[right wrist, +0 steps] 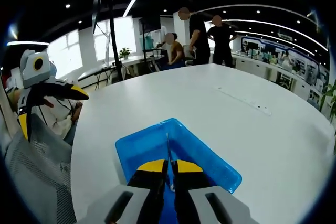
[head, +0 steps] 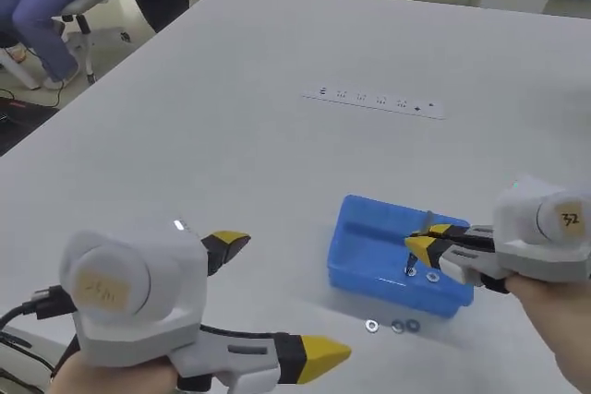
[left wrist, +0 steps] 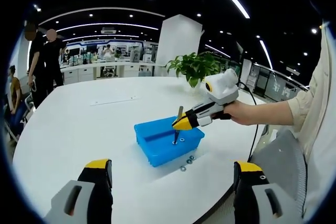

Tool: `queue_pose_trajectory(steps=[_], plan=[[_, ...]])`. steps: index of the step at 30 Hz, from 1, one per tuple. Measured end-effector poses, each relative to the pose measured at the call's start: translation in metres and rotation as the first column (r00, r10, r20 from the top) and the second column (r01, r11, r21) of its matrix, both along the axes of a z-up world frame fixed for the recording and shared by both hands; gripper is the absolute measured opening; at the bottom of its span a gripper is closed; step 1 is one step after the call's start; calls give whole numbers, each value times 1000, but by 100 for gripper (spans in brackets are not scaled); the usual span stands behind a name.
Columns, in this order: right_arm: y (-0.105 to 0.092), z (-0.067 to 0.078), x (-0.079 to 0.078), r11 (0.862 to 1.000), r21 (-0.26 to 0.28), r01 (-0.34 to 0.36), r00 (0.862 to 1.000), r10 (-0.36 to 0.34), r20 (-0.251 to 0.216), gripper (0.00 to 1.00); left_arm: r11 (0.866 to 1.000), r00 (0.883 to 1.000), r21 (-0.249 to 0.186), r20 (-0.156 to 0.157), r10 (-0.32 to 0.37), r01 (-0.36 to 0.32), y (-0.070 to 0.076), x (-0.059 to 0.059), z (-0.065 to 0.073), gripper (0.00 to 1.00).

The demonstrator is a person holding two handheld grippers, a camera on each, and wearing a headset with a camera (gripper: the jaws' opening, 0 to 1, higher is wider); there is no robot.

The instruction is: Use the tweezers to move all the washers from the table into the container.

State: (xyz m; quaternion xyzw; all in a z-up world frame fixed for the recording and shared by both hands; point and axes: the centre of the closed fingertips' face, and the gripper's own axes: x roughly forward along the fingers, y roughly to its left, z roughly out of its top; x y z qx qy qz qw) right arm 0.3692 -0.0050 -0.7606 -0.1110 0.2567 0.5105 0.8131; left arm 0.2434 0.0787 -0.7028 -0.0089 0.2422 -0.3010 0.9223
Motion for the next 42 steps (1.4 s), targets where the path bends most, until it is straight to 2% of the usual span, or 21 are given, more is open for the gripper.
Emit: queue_pose_trajectory(steps=[6,11,17,32,39,42], plan=[[-1,1,1,1000,9,14,1000,-14,1,2,1000,1000,7,-1,-9,9,-2,0,0,98],[-3,2,1,999,25,33,999,-32,-9,2,1000,1000,5,25,-2,2,-2,-1,6,97],[-9,2,3,998,37,58,998,-57,-33,2,1000,1000,-6,21,2,-1,-3,-2,4,97],[-15,2,3,998,6,64,998,-64,-21,2,1000,1000,-8,18,0,0,-1,2,1,96],[-14,2,1,998,21,65,997,-64,-47,3,1000,1000,-10,17,-9,9,-4,2,1,97],[-16,5,-1,997,25,68,997,-67,-36,3,1000,1000,-11,21,-8,8,-4,2,2,97]])
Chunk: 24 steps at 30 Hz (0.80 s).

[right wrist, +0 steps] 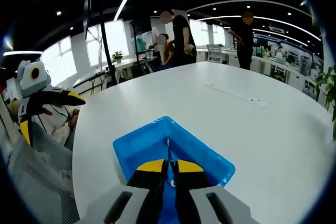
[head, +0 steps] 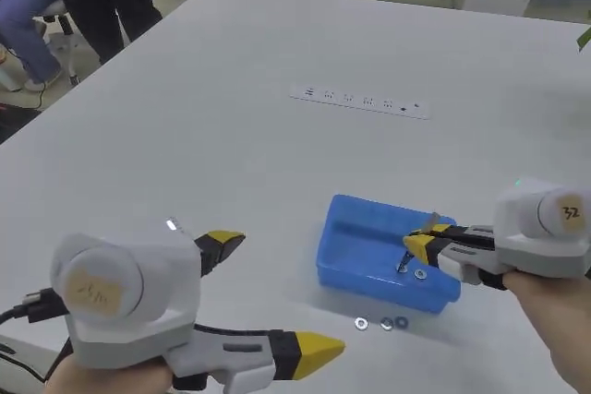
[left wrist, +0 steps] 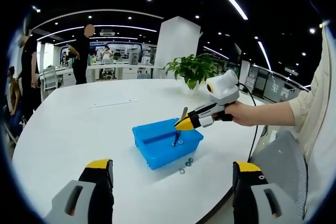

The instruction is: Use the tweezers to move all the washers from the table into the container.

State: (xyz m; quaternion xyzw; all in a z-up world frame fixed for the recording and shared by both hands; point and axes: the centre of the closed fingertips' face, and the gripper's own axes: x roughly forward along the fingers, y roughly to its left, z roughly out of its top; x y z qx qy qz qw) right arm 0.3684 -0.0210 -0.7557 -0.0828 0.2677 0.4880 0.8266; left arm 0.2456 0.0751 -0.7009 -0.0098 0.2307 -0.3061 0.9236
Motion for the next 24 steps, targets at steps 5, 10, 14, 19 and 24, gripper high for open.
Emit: queue_pose_trajectory(steps=[5,10,14,19,24], plan=[[-5,14,-7,999,33,13,1000,-14,14,3,1000,1000,-1,-3,-2,2,-1,-1,-2,97],[-11,37,-14,995,87,38,998,-42,45,2,1000,1000,-5,-5,-2,2,-2,-2,-2,96],[-13,53,-21,990,129,50,996,-59,64,2,1000,1000,-5,-6,-11,11,-5,-3,-2,96],[-13,63,-34,986,162,46,996,-58,72,2,1000,1000,-6,-4,-15,15,-6,-4,-2,96],[-13,62,-50,985,172,31,997,-41,60,2,1000,1000,-7,-8,-17,17,-6,-4,-3,96]])
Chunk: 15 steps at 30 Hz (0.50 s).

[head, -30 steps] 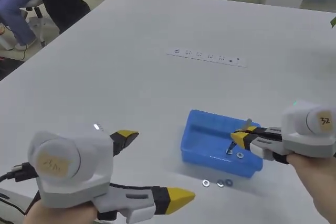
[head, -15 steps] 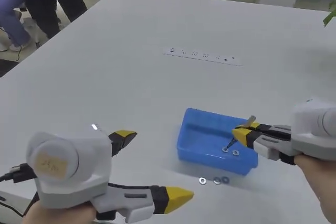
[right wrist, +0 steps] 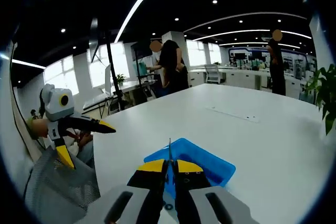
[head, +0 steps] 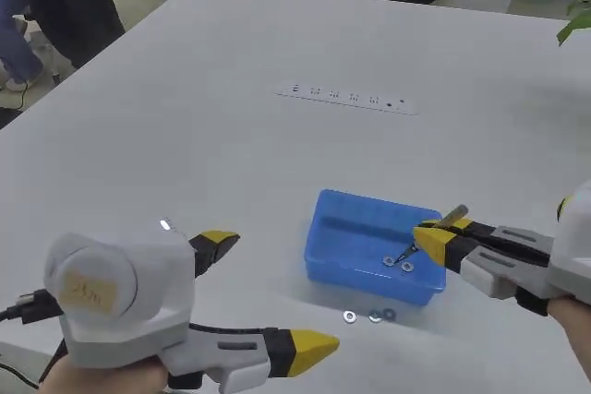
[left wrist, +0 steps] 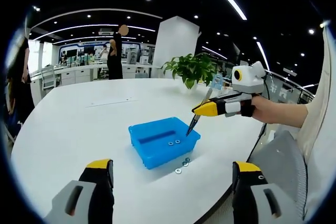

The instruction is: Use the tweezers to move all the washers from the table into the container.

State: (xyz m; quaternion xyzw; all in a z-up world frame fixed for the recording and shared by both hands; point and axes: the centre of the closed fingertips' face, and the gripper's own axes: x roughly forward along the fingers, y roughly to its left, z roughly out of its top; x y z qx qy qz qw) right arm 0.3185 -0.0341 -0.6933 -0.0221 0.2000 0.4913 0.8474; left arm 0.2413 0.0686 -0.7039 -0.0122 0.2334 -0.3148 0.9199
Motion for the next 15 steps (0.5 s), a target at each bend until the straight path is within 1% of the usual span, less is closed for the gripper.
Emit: queue_pose_trajectory(steps=[3,8,9,11,13,15], plan=[[0,-10,-7,1000,-4,-9,1000,9,-24,2,1000,1000,1,-1,-5,5,-1,0,-1,96],[3,-29,-17,999,-27,-25,998,23,-63,2,1000,1000,3,-3,-13,13,-4,0,-1,96],[3,-34,-20,999,-43,-32,997,29,-69,2,1000,1000,6,-3,-14,14,-4,0,-1,96],[1,-44,-21,997,-65,-40,997,35,-75,2,1000,1000,7,-5,-15,15,-4,-1,-1,96],[2,-49,-23,996,-73,-43,996,37,-79,2,1000,1000,7,-6,-16,16,-4,-2,-2,96],[0,-55,-22,996,-84,-43,996,36,-82,2,1000,1000,9,-9,-17,17,-4,-3,-3,96]])
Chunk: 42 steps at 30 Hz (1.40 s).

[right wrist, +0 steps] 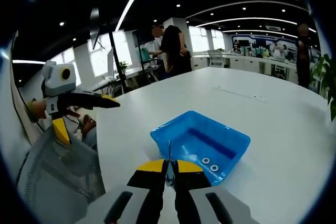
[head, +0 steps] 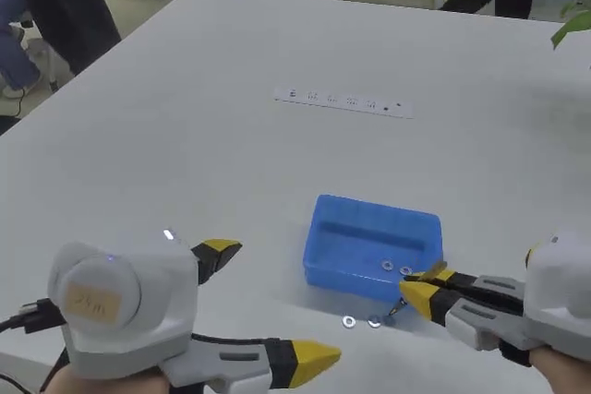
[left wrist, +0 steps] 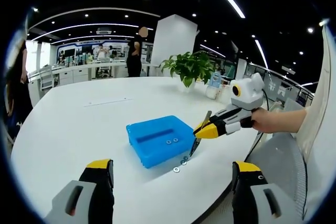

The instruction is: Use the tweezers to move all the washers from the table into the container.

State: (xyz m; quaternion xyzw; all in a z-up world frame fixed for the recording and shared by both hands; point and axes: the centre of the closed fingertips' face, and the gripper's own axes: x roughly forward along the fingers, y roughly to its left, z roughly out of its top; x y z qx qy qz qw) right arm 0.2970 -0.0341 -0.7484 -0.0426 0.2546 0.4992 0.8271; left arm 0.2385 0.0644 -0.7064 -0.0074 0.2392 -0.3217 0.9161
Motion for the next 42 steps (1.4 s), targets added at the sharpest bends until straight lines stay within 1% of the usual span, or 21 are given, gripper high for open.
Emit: queue_pose_trajectory(steps=[3,7,9,12,15,16,17,18,19,23,29,32,35,39,41,42], plan=[[-1,-8,3,1000,-20,-3,1000,3,-8,2,1000,1000,4,-3,-2,2,0,-1,-1,96],[-1,-14,4,999,-42,-13,1000,12,-7,2,1000,1000,8,-6,-4,4,-1,-1,-1,96],[-2,-14,5,999,-50,-17,1000,18,3,2,1000,1000,9,-6,-4,4,-1,0,0,96],[-1,-13,7,999,-46,-19,1000,19,8,2,1000,1000,9,-7,-3,3,-1,1,0,96],[1,-14,7,998,-53,-31,1000,31,3,3,1000,1000,13,-8,-3,3,0,1,-1,96],[1,-16,7,996,-77,-42,999,43,13,3,1000,1000,13,-8,-3,3,-1,2,-1,96],[2,-18,7,995,-90,-51,998,52,17,2,1000,1000,10,-8,-5,5,-1,2,0,96],[3,-16,7,996,-77,-50,999,51,17,3,1000,1000,6,-7,-6,6,-1,2,0,96],[4,-16,6,995,-75,-58,998,59,3,3,1000,1000,3,-6,-5,5,-2,2,1,96],[6,-16,4,994,-86,-71,997,71,2,3,1000,1000,3,-5,-2,2,-1,2,1,96],[5,-18,1,992,-92,-85,996,83,-21,3,1000,1000,1,-6,-3,3,-1,2,0,96],[5,-18,0,992,-95,-88,996,87,-21,3,1000,1000,-1,-3,-1,1,0,2,1,96],[7,-18,-3,988,-112,-107,994,108,-4,2,1000,1000,-1,-3,1,-1,1,2,1,96],[10,-18,-6,981,-147,-128,990,135,44,2,1000,1000,4,-2,-1,1,0,2,1,96],[10,-18,-3,980,-161,-117,989,129,66,1,1000,1000,2,-1,0,0,0,2,2,96],[10,-18,-2,980,-161,-116,990,127,65,1,1000,1000,0,-1,-1,1,-1,1,2,96]])
